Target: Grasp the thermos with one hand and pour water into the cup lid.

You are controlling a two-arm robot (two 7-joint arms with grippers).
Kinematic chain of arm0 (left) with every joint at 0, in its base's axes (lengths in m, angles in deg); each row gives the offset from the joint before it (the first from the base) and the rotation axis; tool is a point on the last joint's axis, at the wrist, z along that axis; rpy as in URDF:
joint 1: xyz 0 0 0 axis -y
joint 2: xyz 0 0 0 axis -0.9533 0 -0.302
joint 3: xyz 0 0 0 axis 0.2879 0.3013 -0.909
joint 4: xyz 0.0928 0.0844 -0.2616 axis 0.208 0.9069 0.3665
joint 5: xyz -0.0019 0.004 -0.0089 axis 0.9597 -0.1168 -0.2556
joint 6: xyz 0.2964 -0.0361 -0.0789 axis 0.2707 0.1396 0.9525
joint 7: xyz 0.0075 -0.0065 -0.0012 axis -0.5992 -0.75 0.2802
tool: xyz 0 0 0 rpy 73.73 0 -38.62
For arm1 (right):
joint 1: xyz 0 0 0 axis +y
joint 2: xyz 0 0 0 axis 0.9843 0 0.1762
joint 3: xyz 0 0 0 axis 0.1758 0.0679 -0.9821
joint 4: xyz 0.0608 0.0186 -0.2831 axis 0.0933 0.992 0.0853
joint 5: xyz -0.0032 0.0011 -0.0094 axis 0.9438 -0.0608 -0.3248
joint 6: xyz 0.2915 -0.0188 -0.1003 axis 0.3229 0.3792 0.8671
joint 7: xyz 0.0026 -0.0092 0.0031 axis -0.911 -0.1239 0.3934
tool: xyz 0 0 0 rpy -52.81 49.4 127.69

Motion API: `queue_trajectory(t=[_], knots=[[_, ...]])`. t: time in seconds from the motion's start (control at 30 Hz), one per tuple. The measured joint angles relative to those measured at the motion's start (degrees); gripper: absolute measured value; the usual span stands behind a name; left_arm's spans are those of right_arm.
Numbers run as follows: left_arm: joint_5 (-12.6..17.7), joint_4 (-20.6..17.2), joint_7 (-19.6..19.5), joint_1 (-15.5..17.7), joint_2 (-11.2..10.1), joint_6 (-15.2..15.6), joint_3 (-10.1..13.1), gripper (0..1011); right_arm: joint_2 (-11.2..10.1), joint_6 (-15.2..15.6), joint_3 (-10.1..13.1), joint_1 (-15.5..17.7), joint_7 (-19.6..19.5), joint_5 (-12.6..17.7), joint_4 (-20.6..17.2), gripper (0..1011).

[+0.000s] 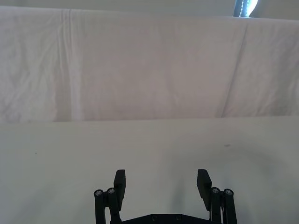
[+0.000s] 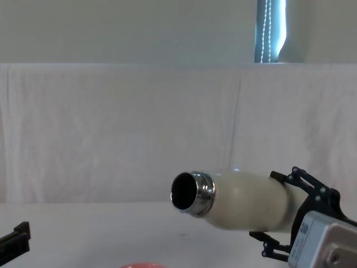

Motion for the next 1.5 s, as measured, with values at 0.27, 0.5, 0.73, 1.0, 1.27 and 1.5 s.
queue_trajectory(t=[0.27, 0.5, 0.73, 1.0, 1.27, 1.5], knots=[[0.0, 0.0, 0.0, 0.0, 0.0, 0.0, 0.0, 1001, -0.9, -0.1, -1.0, -0.1, -1.0, -1.9, -0.6, 950], [0.0, 0.0, 0.0, 0.0, 0.0, 0.0, 0.0, 1001, -1.4, 0.3, -2.0, -0.4, -1.7, -3.5, -0.8, 950], [0.0, 0.0, 0.0, 0.0, 0.0, 0.0, 0.0, 1001, -1.6, 0.8, -2.6, -0.8, -1.8, -4.0, -0.9, 950], [0.0, 0.0, 0.0, 0.0, 0.0, 0.0, 0.0, 1001, -1.6, 1.2, -3.2, -1.2, -1.8, -4.1, -0.9, 950], [0.0, 0.0, 0.0, 0.0, 0.0, 0.0, 0.0, 1001, -1.5, 1.4, -3.8, -1.6, -1.8, -4.5, -0.5, 950], [0.0, 0.0, 0.0, 0.0, 0.0, 0.0, 0.0, 1001, -1.6, 2.1, -4.4, -1.9, -1.8, -5.2, -0.4, 950]])
